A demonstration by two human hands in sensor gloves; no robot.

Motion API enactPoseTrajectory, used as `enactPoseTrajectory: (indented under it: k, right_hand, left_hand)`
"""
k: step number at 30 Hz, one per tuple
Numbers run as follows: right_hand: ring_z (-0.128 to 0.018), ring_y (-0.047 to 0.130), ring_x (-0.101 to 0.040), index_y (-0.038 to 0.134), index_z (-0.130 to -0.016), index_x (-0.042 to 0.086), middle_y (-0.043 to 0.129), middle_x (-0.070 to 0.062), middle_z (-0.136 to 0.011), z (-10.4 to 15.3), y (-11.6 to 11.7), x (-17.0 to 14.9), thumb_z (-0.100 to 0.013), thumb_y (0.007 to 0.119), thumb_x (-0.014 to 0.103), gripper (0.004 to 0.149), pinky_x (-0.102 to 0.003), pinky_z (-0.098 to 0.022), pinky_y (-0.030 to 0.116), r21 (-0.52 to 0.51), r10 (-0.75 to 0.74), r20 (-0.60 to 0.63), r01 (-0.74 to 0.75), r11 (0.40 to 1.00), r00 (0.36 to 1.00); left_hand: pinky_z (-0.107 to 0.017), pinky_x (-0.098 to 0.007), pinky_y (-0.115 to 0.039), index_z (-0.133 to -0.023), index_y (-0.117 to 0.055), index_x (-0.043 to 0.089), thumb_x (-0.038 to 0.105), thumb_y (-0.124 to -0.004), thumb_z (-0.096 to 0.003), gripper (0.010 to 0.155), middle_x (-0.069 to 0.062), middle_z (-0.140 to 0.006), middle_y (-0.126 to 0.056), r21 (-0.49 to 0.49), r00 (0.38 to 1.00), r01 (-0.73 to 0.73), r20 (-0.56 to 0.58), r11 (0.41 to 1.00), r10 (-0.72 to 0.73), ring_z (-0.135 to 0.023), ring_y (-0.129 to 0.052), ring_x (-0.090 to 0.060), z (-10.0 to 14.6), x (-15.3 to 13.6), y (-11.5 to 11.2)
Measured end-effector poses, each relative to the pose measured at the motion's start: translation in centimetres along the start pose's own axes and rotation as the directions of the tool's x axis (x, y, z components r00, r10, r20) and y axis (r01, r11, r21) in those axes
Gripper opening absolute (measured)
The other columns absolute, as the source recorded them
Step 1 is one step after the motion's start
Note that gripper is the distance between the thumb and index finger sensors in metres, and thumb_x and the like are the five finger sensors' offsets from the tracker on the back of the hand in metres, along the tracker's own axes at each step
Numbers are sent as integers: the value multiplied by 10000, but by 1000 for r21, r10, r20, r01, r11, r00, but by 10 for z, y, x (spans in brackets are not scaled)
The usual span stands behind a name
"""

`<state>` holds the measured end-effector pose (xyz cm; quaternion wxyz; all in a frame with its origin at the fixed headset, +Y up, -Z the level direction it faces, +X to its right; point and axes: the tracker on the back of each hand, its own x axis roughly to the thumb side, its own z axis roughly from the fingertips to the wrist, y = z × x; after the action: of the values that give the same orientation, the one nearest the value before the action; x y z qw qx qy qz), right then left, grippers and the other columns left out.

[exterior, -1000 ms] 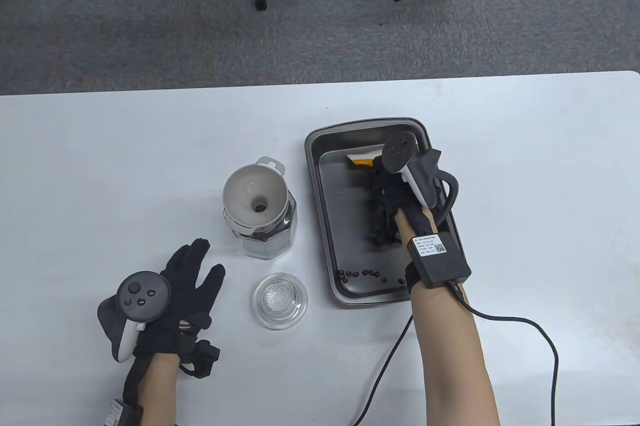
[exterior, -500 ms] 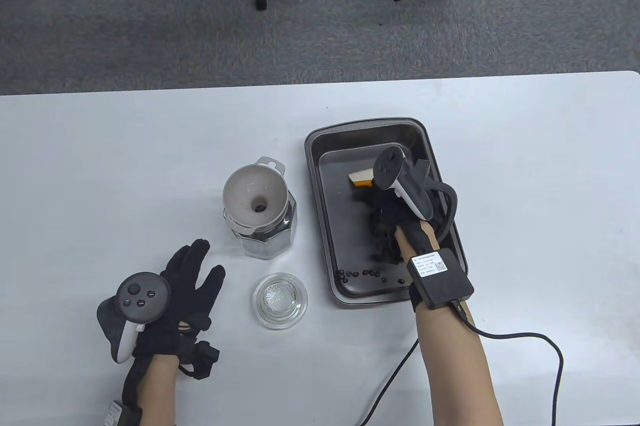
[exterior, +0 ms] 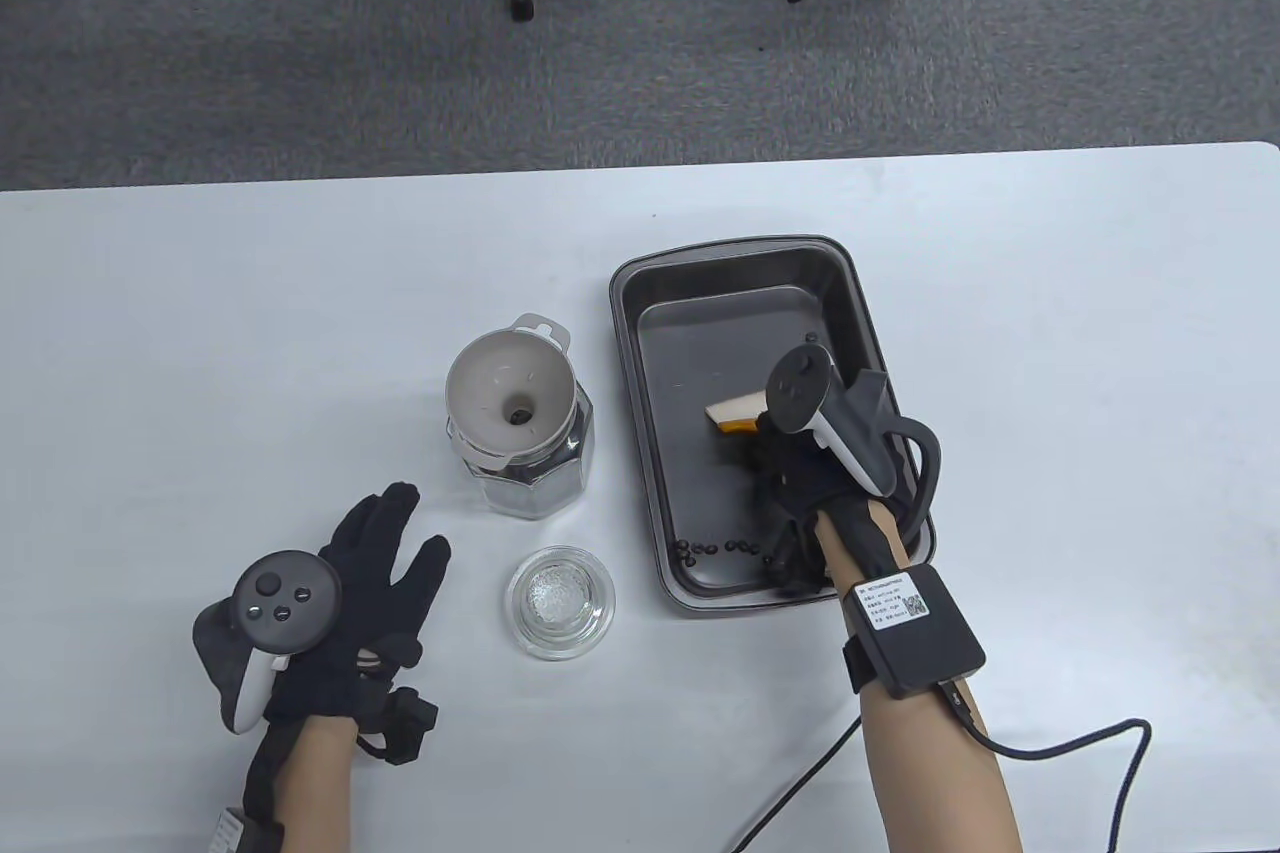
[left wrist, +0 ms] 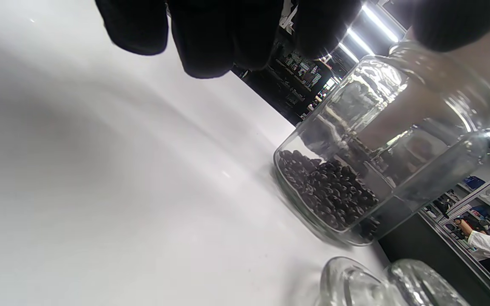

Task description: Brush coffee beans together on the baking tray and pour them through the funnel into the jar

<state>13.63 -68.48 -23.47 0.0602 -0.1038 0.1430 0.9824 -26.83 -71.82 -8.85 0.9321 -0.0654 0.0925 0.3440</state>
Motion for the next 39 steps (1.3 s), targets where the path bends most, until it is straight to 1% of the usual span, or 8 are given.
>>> enactPoseTrajectory:
  k: [8,16,20,25,35,37,39]
  right_hand:
    - [-309,1076,-205,1036,-682,296,1124,-69,-716,26,7,-12,-398,969,351,298,-235,-91,871,11,-6,6,6,1000,1000]
    - [-289,1074,-199,1040,-694,294,1125,-85,-735,49,9,-23,-396,971,352,312,-228,-101,864,51,9,14,-9,999,1000]
    - [-313,1061,-176,1045,-691,302,1133,-83,-733,58,10,-25,-394,971,355,311,-226,-105,863,62,24,19,-25,998,1000]
    - [-388,1022,-133,1055,-686,303,1143,-90,-730,69,12,-29,-393,967,359,311,-226,-109,862,79,35,18,-36,996,999]
    - [-400,1001,-124,1052,-691,307,1154,-115,-722,77,9,-39,-406,949,376,311,-231,-116,865,131,18,13,-19,991,1000]
    - [-395,1005,-128,1038,-701,317,1142,-113,-739,77,7,-42,-408,947,381,314,-232,-117,867,122,2,21,-5,993,1000]
    - [-383,1014,-136,1018,-719,326,1124,-88,-766,77,3,-46,-406,949,386,326,-234,-116,867,92,-16,25,14,996,1000]
  left_hand:
    - [-771,-572,-596,-1117,-526,429,764,-667,-492,723,-44,-1214,-582,-19,999,43,0,999,-43,-1064,-691,-357,-1,2,-6]
    - [-769,-572,-598,-1116,-529,427,763,-668,-491,723,-47,-1212,-588,-23,997,77,-4,997,-77,-1061,-694,-358,1,2,-7]
    - [-771,-570,-597,-1117,-529,427,764,-667,-492,723,-45,-1212,-589,-26,996,90,4,996,-90,-1063,-693,-356,2,5,-8]
    - [-771,-571,-598,-1117,-530,426,764,-668,-490,725,-42,-1213,-588,-25,995,96,12,995,-96,-1063,-694,-355,2,6,-9]
    - [-770,-571,-599,-1115,-533,428,763,-670,-489,723,-43,-1211,-593,-23,994,103,22,994,-103,-1063,-694,-358,2,7,-9]
    - [-770,-572,-598,-1115,-531,429,763,-669,-490,722,-43,-1212,-591,-26,994,106,23,994,-106,-1063,-694,-355,2,8,-10]
    - [-771,-570,-599,-1116,-531,428,763,-668,-491,722,-42,-1211,-593,-32,994,111,23,993,-110,-1062,-695,-357,2,8,-10]
